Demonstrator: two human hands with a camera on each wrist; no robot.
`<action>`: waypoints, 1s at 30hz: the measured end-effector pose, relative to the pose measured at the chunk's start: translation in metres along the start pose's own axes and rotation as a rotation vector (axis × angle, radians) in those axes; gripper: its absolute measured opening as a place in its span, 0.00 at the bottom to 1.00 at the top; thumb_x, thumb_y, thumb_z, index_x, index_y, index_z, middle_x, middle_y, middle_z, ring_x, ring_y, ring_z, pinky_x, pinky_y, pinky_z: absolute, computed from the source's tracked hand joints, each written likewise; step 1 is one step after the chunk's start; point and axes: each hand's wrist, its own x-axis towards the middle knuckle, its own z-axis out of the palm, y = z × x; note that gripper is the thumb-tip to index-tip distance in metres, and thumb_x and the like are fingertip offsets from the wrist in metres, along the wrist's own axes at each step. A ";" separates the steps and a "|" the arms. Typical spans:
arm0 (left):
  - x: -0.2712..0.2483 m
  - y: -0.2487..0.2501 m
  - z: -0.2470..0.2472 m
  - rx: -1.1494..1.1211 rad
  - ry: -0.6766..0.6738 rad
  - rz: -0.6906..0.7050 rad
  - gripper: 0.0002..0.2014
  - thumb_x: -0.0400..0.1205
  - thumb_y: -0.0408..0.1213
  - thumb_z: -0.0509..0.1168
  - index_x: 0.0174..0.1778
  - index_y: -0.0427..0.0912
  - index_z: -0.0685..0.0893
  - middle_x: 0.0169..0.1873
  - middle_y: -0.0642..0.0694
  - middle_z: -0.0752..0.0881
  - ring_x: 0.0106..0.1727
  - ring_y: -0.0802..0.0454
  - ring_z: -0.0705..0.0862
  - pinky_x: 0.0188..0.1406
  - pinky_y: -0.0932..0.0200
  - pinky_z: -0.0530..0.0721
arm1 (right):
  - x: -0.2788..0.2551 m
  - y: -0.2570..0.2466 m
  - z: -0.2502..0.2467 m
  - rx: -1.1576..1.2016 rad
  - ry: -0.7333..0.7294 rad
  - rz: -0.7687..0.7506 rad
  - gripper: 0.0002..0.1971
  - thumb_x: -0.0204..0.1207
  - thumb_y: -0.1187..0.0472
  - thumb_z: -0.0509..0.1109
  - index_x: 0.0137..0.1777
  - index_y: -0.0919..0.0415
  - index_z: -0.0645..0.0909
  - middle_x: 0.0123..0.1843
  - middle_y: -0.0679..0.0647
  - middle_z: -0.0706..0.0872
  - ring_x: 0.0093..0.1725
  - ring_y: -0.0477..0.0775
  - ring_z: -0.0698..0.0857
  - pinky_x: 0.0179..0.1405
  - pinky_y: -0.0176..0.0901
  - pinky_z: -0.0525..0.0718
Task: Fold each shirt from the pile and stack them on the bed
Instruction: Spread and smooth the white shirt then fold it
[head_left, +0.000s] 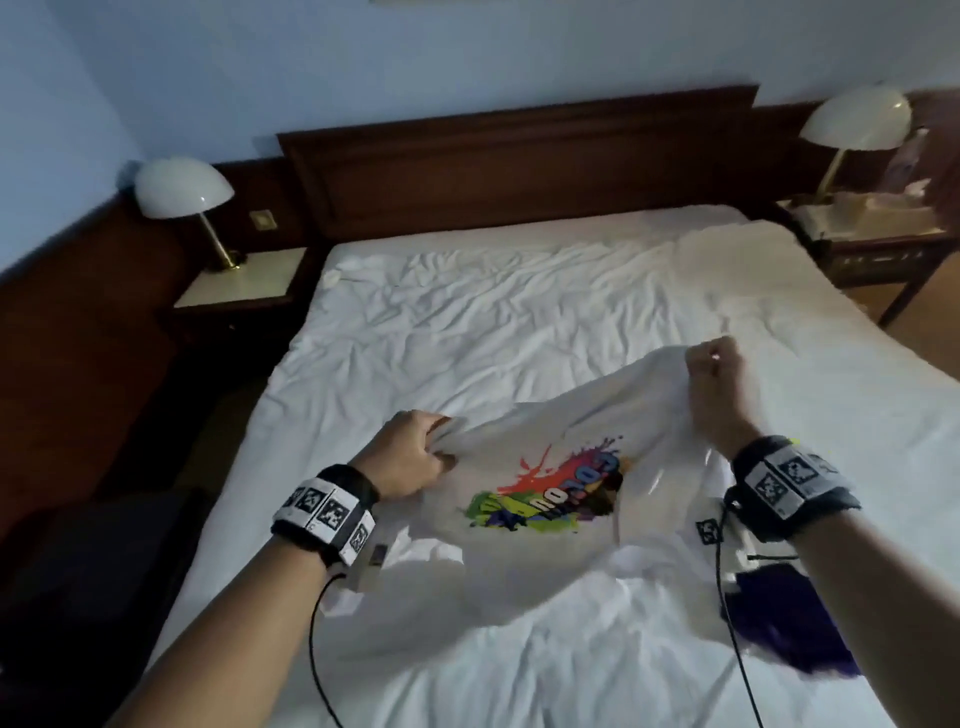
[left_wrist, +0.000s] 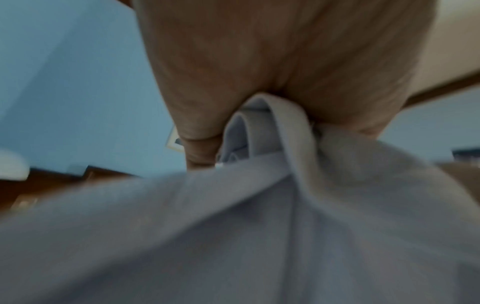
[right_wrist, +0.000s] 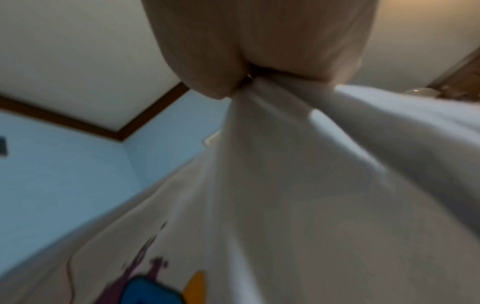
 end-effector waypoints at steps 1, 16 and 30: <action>-0.005 0.002 -0.003 -0.102 0.033 0.034 0.11 0.74 0.27 0.70 0.34 0.51 0.85 0.34 0.59 0.89 0.40 0.65 0.85 0.39 0.65 0.81 | -0.011 0.001 0.016 -0.059 -0.059 0.001 0.05 0.85 0.68 0.61 0.51 0.62 0.78 0.42 0.58 0.83 0.44 0.64 0.83 0.38 0.46 0.72; -0.033 -0.022 -0.046 -0.116 0.090 0.174 0.06 0.65 0.29 0.69 0.37 0.39 0.82 0.30 0.51 0.78 0.34 0.57 0.75 0.35 0.57 0.72 | -0.116 -0.052 0.113 0.238 -0.569 -0.193 0.12 0.77 0.71 0.66 0.51 0.56 0.89 0.47 0.60 0.92 0.48 0.49 0.87 0.51 0.67 0.86; -0.044 0.030 0.020 -0.596 0.285 0.152 0.13 0.87 0.43 0.65 0.40 0.40 0.82 0.34 0.47 0.85 0.38 0.48 0.85 0.52 0.42 0.84 | -0.150 -0.062 0.105 0.383 -0.870 -0.071 0.21 0.76 0.51 0.78 0.64 0.59 0.81 0.50 0.66 0.87 0.49 0.61 0.86 0.54 0.58 0.83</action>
